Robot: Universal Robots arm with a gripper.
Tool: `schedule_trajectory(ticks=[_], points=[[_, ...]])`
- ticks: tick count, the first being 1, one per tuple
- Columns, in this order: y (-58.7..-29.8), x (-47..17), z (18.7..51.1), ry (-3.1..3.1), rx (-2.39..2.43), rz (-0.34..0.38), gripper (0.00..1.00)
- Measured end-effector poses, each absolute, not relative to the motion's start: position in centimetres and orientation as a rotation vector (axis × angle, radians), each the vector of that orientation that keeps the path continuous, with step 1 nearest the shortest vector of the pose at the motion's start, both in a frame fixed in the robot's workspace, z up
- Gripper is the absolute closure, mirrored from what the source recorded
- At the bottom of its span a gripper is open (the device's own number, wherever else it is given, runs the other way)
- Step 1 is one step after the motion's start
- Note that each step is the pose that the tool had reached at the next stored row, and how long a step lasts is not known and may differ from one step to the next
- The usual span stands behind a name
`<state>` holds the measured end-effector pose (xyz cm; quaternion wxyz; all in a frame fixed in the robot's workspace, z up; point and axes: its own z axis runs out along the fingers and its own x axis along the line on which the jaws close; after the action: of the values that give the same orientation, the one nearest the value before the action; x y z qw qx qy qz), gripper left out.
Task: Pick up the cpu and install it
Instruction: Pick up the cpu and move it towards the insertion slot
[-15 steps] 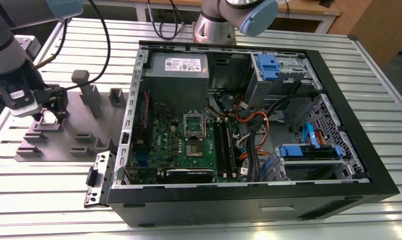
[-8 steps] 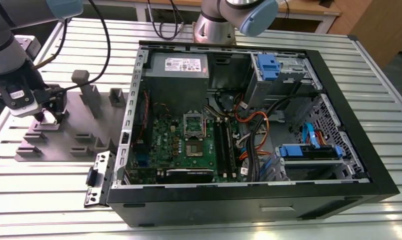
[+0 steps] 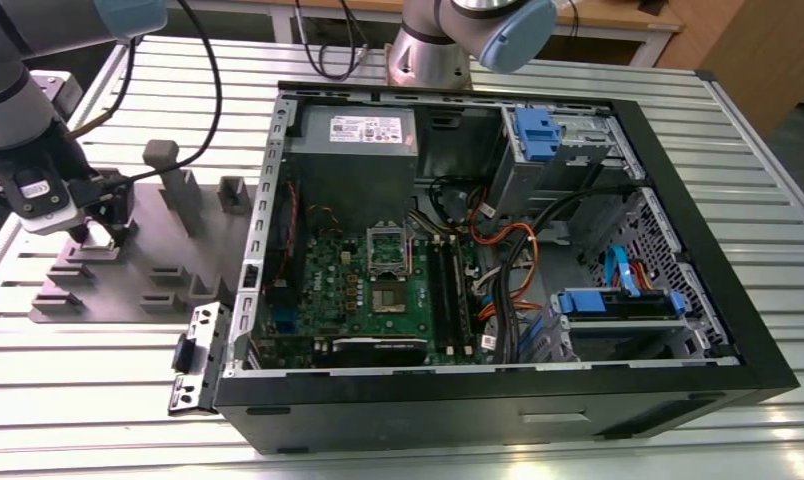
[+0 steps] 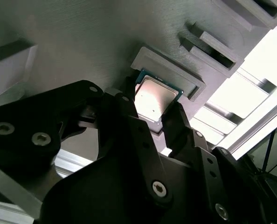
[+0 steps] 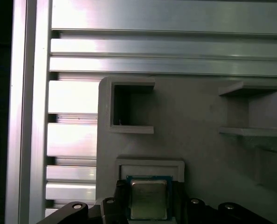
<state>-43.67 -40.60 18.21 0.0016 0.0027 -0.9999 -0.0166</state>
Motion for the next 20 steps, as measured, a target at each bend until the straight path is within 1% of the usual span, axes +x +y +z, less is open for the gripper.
schedule_trajectory(ticks=[20], points=[[-40.61,-43.63,18.2,-3.138,0.009,-0.05,0.51]])
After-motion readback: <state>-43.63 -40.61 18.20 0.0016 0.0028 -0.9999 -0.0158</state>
